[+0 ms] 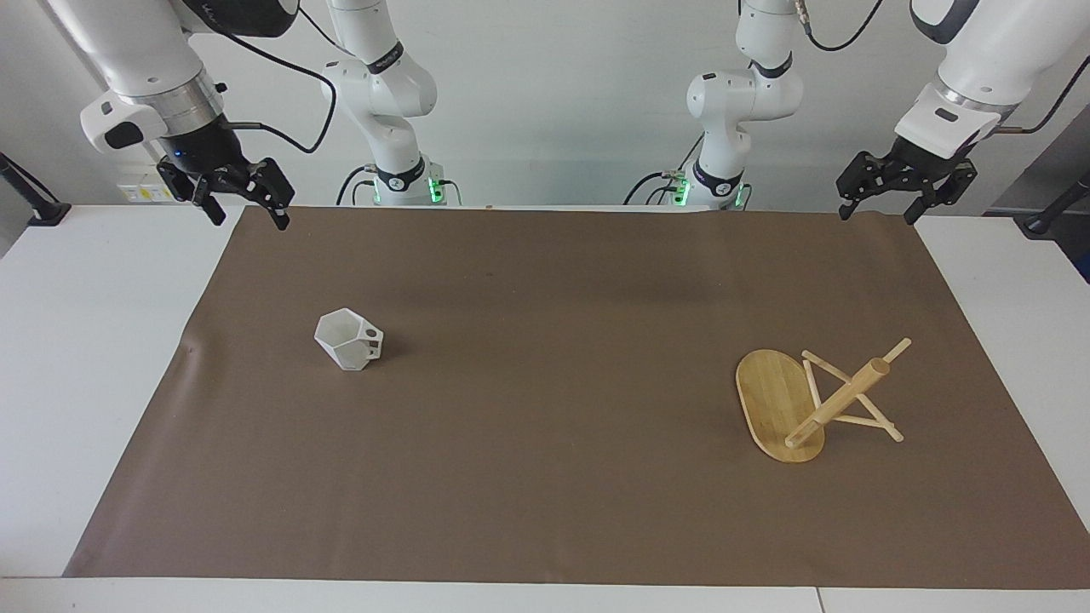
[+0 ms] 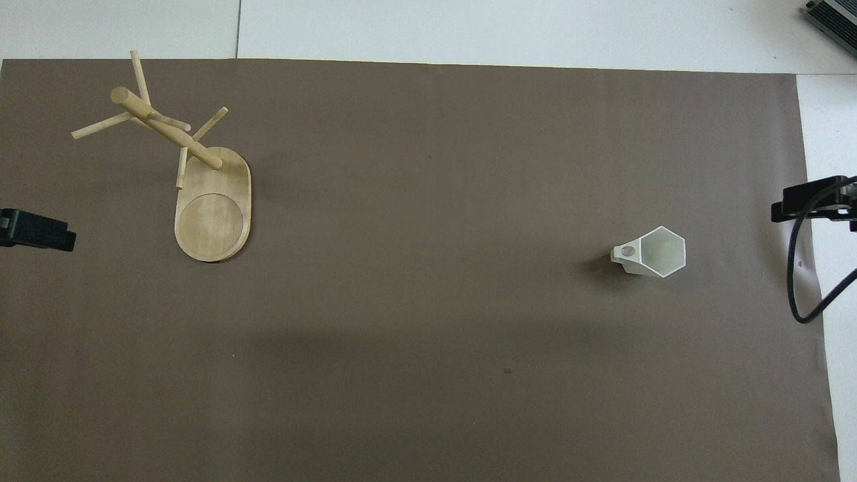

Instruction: Hang cup on rack

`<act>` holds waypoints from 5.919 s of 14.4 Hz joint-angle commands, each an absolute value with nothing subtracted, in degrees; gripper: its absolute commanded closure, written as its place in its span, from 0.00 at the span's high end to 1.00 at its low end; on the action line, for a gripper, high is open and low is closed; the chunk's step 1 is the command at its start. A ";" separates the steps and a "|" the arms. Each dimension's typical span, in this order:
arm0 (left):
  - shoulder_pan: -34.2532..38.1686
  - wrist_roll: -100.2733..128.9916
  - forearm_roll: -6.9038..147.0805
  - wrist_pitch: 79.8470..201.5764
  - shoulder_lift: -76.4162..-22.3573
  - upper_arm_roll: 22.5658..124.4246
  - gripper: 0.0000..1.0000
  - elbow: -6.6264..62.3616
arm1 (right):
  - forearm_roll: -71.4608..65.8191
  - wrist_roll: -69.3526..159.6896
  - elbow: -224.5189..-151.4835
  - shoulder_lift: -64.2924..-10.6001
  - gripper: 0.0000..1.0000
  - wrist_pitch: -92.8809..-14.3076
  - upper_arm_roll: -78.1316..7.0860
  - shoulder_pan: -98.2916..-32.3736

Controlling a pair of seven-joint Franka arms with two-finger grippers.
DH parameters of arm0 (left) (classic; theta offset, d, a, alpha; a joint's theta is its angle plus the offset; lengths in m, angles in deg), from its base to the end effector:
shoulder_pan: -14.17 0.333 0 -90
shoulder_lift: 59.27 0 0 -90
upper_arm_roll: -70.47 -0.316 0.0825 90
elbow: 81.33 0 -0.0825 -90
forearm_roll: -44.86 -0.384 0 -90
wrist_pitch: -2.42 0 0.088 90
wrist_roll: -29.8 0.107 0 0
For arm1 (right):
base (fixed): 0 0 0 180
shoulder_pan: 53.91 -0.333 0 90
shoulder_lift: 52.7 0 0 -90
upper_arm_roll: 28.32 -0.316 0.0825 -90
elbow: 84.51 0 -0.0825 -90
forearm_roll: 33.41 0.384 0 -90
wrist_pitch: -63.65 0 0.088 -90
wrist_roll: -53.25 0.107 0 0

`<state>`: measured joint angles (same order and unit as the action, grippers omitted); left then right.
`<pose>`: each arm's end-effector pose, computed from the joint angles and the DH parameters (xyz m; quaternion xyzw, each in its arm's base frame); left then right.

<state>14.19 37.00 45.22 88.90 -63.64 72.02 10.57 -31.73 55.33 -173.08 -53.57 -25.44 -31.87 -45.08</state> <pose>0.5241 -0.0153 0.6447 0.9970 -0.0762 -0.0091 0.0026 0.5466 -0.0470 0.6433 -0.9978 0.0638 -0.0125 0.0138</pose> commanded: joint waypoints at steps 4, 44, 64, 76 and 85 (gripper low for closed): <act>14.79 37.36 44.60 88.55 -65.34 72.40 1.00 12.27 | -30.60 54.66 -173.99 -54.37 1.00 -26.52 -32.10 -44.59; 14.79 37.36 44.60 88.55 -65.25 72.31 1.00 12.27 | -30.51 45.61 -200.97 -61.41 1.00 -48.31 -31.93 -44.68; 14.79 37.36 44.60 88.55 -65.34 72.31 1.00 12.27 | -30.25 49.83 -208.70 -50.15 1.00 -66.78 -31.31 -44.15; 14.79 37.36 44.60 88.55 -65.33 72.40 1.00 12.27 | -30.25 50.97 -209.76 -48.74 1.00 -68.97 -31.31 -44.15; 14.88 37.36 44.60 87.50 -65.34 72.31 1.00 12.27 | -27.71 52.55 -209.67 -48.74 1.00 -68.36 -31.49 -44.15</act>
<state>14.21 36.99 45.22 88.08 -63.64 72.01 10.57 -30.09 51.50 -209.10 -48.69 -67.41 -31.21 -44.56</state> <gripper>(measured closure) 0.000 0.000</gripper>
